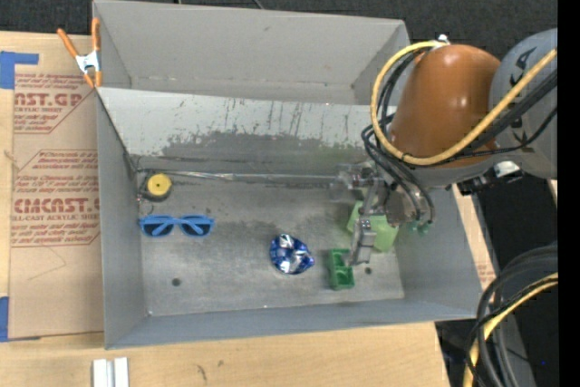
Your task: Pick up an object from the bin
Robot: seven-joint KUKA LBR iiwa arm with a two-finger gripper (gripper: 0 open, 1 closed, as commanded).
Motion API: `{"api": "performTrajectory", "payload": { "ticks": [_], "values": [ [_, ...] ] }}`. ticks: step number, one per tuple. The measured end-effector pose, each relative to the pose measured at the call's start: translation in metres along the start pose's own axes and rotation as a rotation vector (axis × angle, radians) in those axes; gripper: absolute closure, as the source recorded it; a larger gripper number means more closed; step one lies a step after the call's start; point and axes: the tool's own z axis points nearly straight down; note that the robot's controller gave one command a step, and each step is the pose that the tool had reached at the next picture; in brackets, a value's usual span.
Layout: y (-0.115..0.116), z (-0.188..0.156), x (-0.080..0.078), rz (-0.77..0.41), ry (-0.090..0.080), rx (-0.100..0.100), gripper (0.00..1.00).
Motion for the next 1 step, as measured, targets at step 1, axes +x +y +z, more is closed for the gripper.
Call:
{"api": "performTrajectory", "payload": {
  "ticks": [1],
  "values": [
    [-0.0128,0.1415,-0.0069,0.029,0.008,0.001,0.0]
  ]
}}
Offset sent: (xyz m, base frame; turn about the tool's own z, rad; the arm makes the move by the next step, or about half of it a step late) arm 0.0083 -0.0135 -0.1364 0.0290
